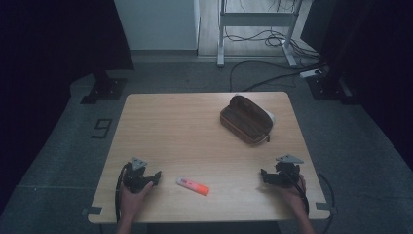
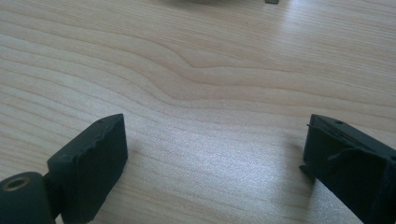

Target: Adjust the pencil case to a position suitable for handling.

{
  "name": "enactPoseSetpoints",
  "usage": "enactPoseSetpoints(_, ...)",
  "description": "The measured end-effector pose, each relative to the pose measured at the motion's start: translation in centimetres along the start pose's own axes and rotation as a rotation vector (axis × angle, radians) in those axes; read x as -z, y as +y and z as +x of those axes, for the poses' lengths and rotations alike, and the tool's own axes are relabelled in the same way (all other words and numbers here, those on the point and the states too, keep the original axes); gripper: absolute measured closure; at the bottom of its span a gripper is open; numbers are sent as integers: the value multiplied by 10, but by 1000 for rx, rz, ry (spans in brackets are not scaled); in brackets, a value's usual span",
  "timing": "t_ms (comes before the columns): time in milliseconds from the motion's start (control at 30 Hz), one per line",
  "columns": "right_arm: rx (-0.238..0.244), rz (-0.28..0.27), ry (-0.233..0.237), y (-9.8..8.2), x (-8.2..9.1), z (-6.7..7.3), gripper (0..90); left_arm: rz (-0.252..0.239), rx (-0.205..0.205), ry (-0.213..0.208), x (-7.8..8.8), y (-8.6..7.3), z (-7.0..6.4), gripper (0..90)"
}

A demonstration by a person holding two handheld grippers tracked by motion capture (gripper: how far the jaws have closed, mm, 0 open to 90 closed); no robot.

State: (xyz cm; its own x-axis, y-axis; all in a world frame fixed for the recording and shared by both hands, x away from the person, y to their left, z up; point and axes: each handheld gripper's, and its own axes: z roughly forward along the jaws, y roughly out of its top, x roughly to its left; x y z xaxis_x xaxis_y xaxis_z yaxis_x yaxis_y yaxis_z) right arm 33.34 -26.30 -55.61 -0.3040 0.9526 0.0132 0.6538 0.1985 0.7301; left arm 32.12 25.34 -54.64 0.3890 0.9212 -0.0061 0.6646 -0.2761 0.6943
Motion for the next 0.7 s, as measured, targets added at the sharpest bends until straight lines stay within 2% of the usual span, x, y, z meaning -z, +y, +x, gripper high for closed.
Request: enactPoseSetpoints(700, -5, -16, -5, 0, 1, -1, 130, 0, 0, 1, 0, 0, 0, 192)
